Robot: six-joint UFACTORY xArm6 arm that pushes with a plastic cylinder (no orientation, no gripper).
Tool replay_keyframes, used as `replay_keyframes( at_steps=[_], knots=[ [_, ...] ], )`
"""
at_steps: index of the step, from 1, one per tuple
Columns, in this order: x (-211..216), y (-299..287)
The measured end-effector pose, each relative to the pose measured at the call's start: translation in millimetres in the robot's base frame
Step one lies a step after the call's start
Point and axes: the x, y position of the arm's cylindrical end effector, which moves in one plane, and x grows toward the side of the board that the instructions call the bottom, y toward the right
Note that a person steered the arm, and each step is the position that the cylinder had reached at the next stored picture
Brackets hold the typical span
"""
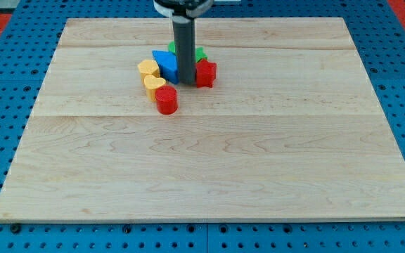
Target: Move the blue cube and blue triangle to the top left
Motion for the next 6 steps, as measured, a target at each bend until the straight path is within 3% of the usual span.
replay_keyframes(
  at_steps=[2, 6],
  knots=[
    [-43.0, -29.7],
    [-49.4, -33.0]
  ],
)
